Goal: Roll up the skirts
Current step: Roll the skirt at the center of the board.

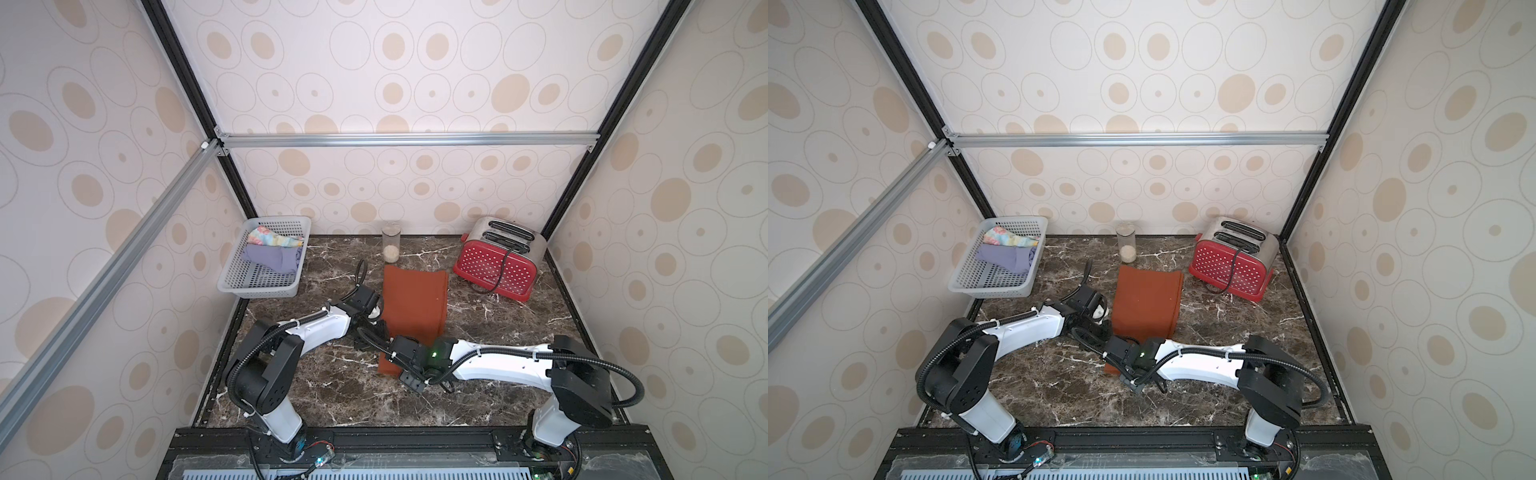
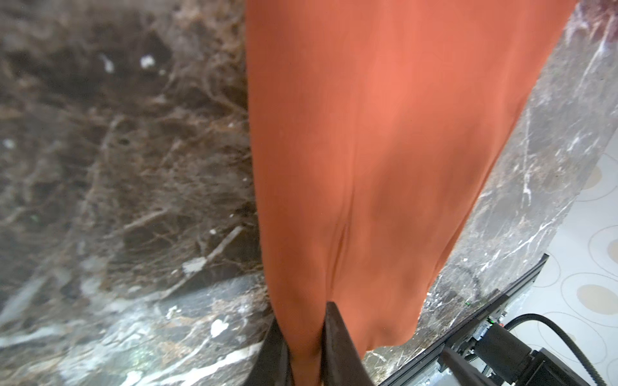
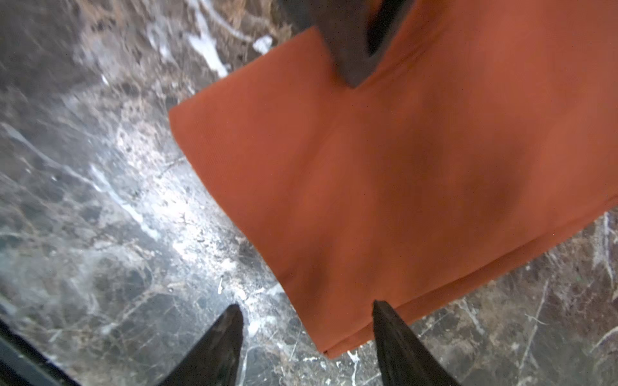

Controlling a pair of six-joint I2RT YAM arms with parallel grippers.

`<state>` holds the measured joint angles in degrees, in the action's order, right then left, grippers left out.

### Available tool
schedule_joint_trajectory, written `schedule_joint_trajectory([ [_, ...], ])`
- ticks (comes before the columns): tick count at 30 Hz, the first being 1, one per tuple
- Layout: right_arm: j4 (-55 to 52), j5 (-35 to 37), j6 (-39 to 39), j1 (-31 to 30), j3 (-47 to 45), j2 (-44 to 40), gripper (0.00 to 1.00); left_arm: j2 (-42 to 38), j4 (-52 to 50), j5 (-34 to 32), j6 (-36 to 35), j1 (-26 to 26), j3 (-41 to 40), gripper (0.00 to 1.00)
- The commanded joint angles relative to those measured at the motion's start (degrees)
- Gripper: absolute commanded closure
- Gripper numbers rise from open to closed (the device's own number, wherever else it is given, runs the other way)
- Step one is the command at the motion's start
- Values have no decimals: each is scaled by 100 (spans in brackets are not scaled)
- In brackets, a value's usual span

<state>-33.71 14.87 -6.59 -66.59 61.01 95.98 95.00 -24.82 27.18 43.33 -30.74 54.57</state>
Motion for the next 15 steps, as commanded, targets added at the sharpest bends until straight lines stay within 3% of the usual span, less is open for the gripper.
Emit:
schedule_joint_trajectory([
  [1, 49, 167, 475, -34, -124, 177, 31, 123, -93, 125, -31, 33, 327, 84],
  [5, 68, 435, 208, -18, -160, 555, 31, 107, -33, 74, 55, 30, 336, 80],
  [8, 130, 354, 4, 86, -232, 858, 39, 118, -81, 17, 71, 42, 374, 73],
  [12, 176, -121, -336, 468, -273, 1124, 73, 59, -194, -91, 71, 158, 447, 57],
  [15, 321, -526, -535, 574, -335, 1052, 96, -182, -248, -230, 215, 566, 396, 47],
])
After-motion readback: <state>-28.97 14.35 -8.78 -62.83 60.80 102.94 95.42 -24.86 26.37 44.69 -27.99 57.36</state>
